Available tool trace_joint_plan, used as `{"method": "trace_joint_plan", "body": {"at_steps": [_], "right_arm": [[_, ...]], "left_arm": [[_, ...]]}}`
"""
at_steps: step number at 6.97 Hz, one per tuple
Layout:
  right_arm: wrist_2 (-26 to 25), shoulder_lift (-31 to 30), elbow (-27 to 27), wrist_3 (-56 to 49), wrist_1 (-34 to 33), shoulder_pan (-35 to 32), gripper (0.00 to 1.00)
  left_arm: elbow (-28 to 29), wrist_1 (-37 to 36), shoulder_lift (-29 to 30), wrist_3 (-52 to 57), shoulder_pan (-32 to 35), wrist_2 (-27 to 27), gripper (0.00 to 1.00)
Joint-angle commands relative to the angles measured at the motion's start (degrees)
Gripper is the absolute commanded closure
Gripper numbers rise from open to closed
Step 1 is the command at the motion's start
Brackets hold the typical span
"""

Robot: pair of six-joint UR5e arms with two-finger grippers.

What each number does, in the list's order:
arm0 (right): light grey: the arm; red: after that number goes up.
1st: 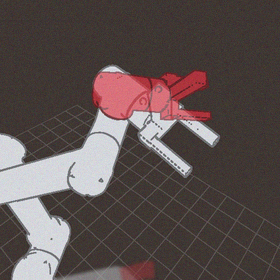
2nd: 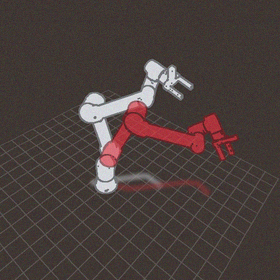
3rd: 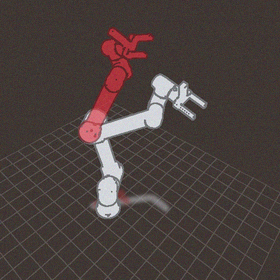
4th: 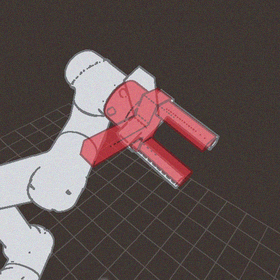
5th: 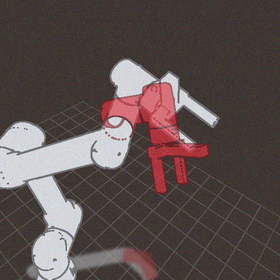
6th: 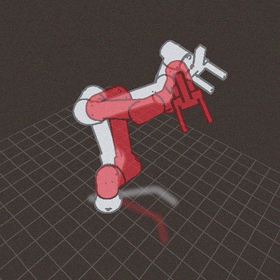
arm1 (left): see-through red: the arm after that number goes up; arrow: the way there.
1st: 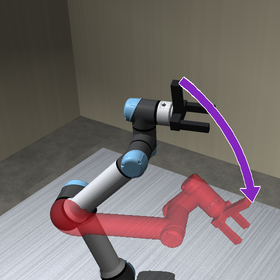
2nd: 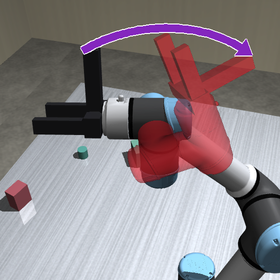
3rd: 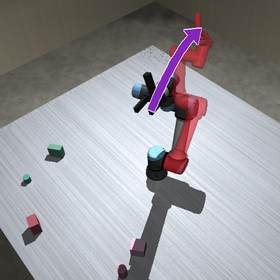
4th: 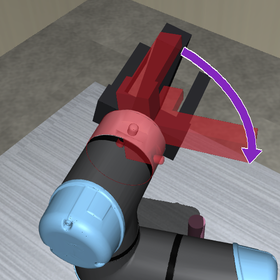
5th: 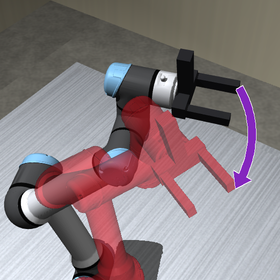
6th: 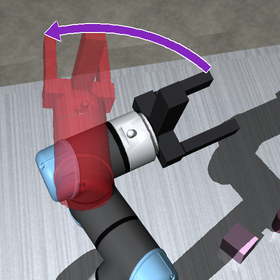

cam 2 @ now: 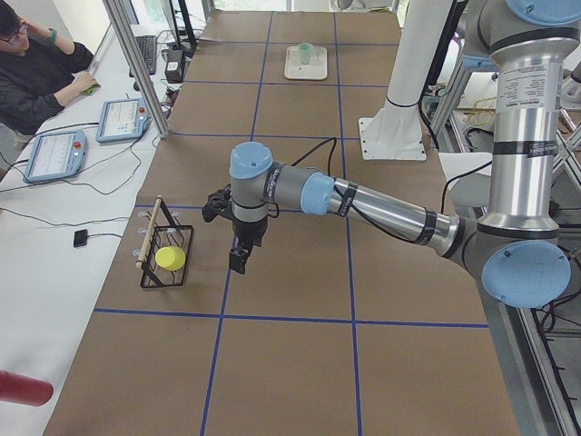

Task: Left arm grabs green cup and hands to right arm on tray

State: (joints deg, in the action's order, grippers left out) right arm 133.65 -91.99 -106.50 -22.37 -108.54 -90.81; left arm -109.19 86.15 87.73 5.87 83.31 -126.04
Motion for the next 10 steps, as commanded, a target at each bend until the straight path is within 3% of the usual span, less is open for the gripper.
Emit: {"method": "trace_joint_plan", "body": {"at_steps": [1, 4, 6, 10], "right_arm": [[-0.23, -2.04, 2.24, -0.30, -0.01, -0.16, 0.00], [0.65, -2.41, 2.61, 2.06, -0.36, -0.16, 0.00], [1.70, -2.32, 3.40, 4.01, -0.27, -0.16, 0.00], [2.85, -2.41, 3.41, 4.01, -0.18, -0.16, 0.00]], "left_arm": [[1.42, 0.77, -2.63, -0.06, 0.01, 0.01, 0.00], [1.69, 0.34, -6.25, 0.11, 3.86, -0.70, 0.00], [6.95, 0.60, -6.60, 0.20, 7.38, -9.10, 0.00], [7.59, 0.60, -7.48, -0.50, 8.98, -9.14, 0.00]]}}
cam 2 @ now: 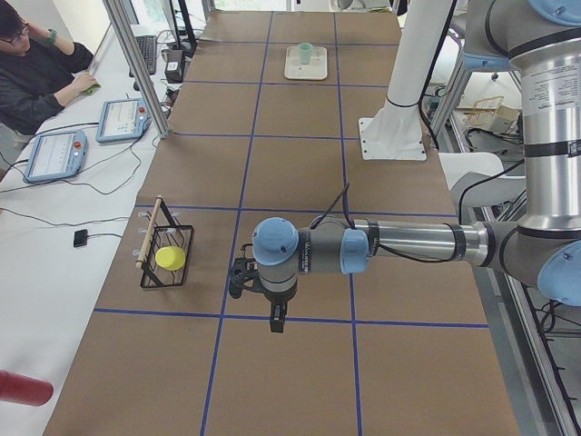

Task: Left arm grabs green cup and hands to right arm on tray

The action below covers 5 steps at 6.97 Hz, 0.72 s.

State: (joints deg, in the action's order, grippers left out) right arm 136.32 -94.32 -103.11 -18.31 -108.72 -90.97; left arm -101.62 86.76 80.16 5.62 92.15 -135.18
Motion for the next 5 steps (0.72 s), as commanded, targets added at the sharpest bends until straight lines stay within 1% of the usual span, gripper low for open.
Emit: {"method": "trace_joint_plan", "body": {"at_steps": [1, 5], "right_arm": [[0.18, -0.07, 0.02, -0.06, 0.00, 0.00, 0.00], [0.00, -0.42, -0.07, -0.14, 0.09, 0.00, 0.00]], "left_arm": [[0.02, -0.01, 0.09, -0.26, 0.13, 0.00, 0.00], [-0.07, -0.01, 0.44, -0.26, 0.13, 0.26, 0.00]]}}
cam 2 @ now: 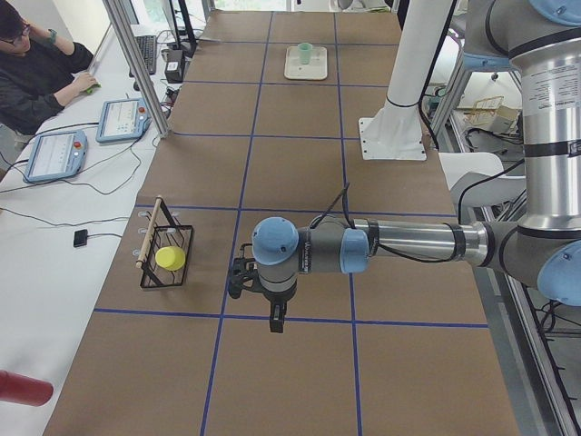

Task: Left arm grabs green cup and hands to right arm on tray

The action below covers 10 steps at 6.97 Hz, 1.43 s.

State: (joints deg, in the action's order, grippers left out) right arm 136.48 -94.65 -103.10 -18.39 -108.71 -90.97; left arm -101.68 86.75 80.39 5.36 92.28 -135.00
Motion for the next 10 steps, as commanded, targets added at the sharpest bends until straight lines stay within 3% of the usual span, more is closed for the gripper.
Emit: {"method": "trace_joint_plan", "body": {"at_steps": [1, 3, 10], "right_arm": [[-0.16, -0.36, 0.79, -0.42, 0.16, 0.00, 0.00], [-0.07, -1.85, 2.38, -0.51, 5.32, 0.00, 0.00], [-0.07, -1.77, 2.38, -0.42, 5.79, 0.00, 0.00]], "left_arm": [[-0.01, 0.00, 0.29, 0.00, 0.00, 0.09, 0.00], [-0.10, 0.00, 0.47, 0.00, 0.00, 0.27, 0.00], [-0.01, 0.00, 0.56, 0.17, 0.00, 0.35, 0.00]]}}
